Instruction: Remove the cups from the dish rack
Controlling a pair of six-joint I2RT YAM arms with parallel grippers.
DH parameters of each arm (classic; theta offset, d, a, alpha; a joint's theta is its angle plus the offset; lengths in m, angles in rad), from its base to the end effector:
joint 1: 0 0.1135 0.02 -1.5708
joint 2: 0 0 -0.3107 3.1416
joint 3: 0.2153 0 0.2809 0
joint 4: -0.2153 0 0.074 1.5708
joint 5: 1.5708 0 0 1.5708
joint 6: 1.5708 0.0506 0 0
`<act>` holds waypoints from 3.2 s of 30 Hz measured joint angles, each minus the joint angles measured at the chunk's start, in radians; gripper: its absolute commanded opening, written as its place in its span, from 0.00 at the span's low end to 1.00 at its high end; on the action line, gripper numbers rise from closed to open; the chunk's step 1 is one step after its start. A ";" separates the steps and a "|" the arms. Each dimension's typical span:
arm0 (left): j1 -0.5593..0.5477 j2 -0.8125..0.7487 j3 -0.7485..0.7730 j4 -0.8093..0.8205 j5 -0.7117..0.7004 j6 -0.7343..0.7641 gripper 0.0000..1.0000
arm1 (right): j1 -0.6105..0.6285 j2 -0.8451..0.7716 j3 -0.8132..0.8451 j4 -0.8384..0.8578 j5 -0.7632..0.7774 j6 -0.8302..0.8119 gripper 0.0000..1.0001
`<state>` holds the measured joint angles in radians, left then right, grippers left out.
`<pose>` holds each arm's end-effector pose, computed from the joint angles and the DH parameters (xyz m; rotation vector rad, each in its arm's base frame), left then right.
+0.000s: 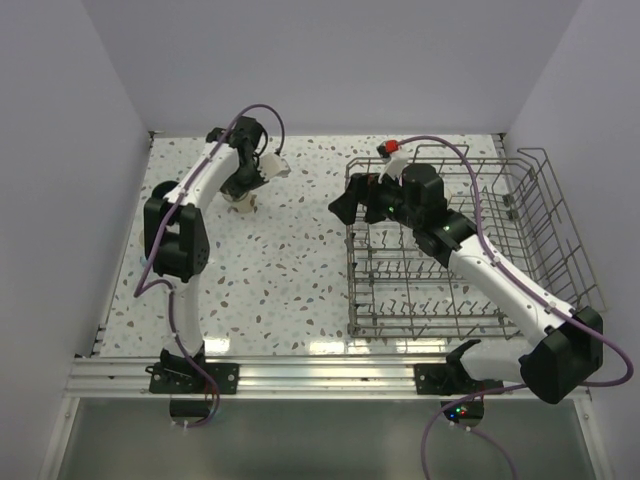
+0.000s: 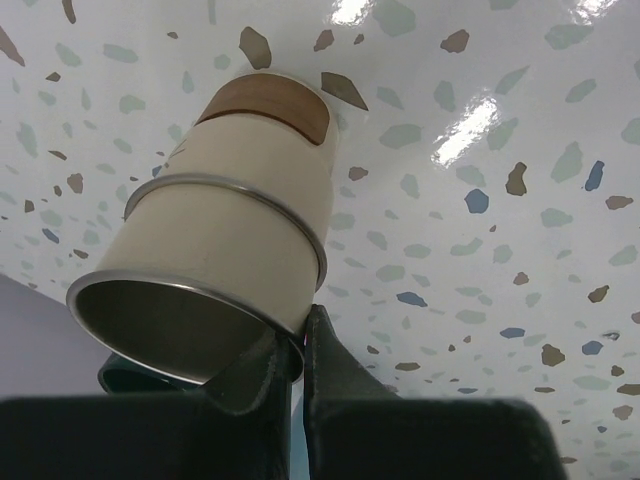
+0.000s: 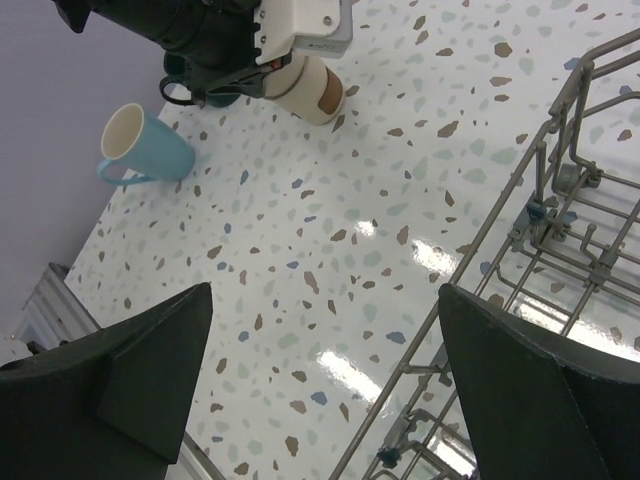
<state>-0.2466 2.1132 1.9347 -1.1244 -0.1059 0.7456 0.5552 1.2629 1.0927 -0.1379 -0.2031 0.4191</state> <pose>0.4804 -0.1154 0.2701 1.3613 2.5585 0.2453 0.2701 0.1796 0.3848 -0.2788 1.9443 0.8468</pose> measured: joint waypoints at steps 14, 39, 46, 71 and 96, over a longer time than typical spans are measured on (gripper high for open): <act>-0.009 -0.009 0.055 0.019 0.021 -0.003 0.56 | -0.009 0.021 0.055 -0.122 0.125 -0.040 0.98; -0.009 -0.584 -0.461 0.318 0.427 -0.188 0.67 | -0.401 0.417 0.259 -0.298 0.608 -0.124 0.98; -0.009 -0.595 -0.461 0.345 0.432 -0.195 0.71 | -0.402 0.481 0.272 -0.300 0.610 -0.124 0.98; -0.009 -0.638 -0.460 0.379 0.480 -0.241 0.80 | -0.418 0.450 0.260 -0.296 0.626 -0.169 0.32; 0.219 -0.698 -0.525 0.805 1.294 -0.704 0.74 | -0.203 0.051 0.204 0.143 -0.071 0.095 0.28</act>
<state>-0.0273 1.4155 1.4094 -0.3191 1.1885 0.0414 0.3519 1.3136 1.2972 0.0048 -0.2737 0.5137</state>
